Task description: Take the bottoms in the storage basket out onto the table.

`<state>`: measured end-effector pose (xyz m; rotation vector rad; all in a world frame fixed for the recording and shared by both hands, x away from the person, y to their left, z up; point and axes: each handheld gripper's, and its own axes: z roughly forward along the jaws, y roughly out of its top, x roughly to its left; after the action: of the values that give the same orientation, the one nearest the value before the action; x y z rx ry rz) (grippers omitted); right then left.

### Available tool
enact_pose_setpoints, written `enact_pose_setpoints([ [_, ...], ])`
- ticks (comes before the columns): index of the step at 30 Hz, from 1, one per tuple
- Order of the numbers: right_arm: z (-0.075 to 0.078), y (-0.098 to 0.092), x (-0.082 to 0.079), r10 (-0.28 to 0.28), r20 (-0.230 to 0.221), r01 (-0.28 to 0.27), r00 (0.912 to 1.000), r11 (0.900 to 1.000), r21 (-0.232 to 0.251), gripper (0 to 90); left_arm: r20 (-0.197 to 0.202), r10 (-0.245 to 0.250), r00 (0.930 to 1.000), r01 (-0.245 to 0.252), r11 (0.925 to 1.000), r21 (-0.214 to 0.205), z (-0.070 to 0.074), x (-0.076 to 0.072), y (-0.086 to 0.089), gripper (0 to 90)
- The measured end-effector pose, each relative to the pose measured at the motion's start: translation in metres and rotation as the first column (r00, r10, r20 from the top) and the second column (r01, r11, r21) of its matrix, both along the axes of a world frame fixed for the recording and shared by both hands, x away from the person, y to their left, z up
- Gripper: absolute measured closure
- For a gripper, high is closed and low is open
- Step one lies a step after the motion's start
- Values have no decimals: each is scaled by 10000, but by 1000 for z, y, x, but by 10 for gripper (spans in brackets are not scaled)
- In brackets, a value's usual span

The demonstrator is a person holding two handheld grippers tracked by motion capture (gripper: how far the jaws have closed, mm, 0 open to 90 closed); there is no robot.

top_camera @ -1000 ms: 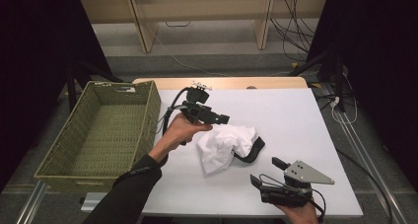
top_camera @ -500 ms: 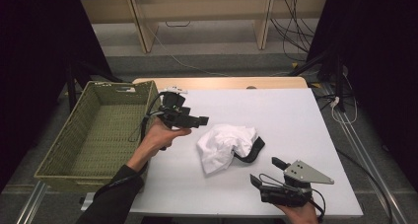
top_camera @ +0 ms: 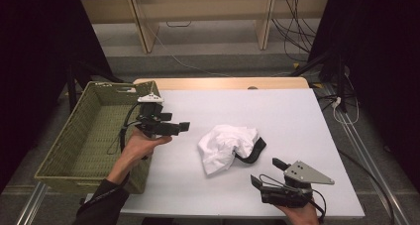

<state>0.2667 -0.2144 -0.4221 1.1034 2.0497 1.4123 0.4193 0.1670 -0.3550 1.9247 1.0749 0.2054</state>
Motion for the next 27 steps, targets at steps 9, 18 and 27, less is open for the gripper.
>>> enact_pose_setpoints([
  [9, 1, 0, 0, 60, 44, -60, 10000, 10000, -15, 126, 122, 475, 9988, -477, 9988, 150, -1, -5, 22, 158],
  [18, 1, 1, 0, 102, 45, -102, 9999, 9999, -17, 126, 105, 950, 9954, -951, 9954, 69, -3, -11, 43, 158],
  [27, 1, 2, -1, 177, 85, -177, 9998, 9998, -59, 126, 116, 1874, 9822, -1874, 9823, 12, -5, -20, 80, 158],
])
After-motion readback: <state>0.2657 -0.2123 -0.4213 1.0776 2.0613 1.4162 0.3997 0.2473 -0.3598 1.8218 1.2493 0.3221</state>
